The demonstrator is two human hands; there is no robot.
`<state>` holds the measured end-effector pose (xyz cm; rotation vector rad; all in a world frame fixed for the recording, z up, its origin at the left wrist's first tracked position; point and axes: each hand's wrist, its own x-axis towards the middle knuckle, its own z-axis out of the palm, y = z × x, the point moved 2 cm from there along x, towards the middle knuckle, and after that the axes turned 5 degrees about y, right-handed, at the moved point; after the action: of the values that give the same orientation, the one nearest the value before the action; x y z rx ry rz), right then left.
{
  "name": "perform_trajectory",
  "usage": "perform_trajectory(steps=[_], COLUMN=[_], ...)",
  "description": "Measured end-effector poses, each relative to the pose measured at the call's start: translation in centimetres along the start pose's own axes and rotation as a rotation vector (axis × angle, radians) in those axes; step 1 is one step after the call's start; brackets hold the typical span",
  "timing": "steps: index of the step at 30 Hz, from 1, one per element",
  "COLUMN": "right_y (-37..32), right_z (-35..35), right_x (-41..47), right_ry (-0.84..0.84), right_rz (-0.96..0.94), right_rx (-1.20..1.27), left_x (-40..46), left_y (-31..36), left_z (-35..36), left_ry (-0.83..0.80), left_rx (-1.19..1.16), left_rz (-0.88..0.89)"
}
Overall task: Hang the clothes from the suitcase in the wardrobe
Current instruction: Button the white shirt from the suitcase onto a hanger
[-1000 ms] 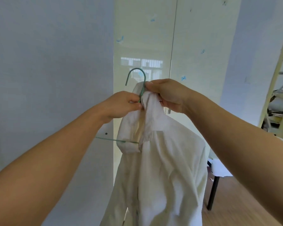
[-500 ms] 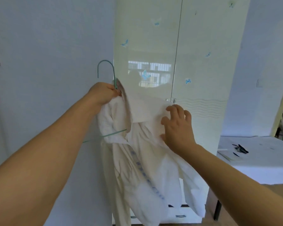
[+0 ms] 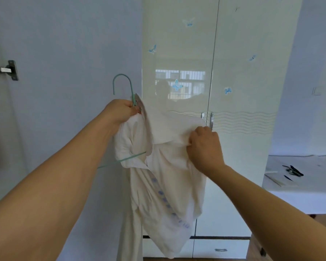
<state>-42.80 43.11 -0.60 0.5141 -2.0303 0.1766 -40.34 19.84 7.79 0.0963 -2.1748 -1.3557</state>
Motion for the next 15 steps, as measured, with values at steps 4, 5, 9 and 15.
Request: perform_trajectory(steps=[4,5,9,15], right_y=[4.4,5.4,5.3,3.5], right_z=[-1.7,-2.2,-2.1,-2.1], right_x=[2.7,3.2,4.2,4.3], right_ry=[0.005,0.001,-0.348,-0.698], right_rz=[0.558,0.613,0.390,0.269], right_rx=[0.149,0.172,0.191,0.142], left_x=[-0.1,-0.2,-0.8,-0.1], left_y=[-1.9,-2.3,-3.0,-2.5], left_z=[-2.9,-3.4,-2.9,-1.8], left_ry=[-0.159,-0.220,-0.233,0.092], left_rx=[0.036,0.071,0.097,0.072], left_rz=[0.035,0.057,0.108,0.221])
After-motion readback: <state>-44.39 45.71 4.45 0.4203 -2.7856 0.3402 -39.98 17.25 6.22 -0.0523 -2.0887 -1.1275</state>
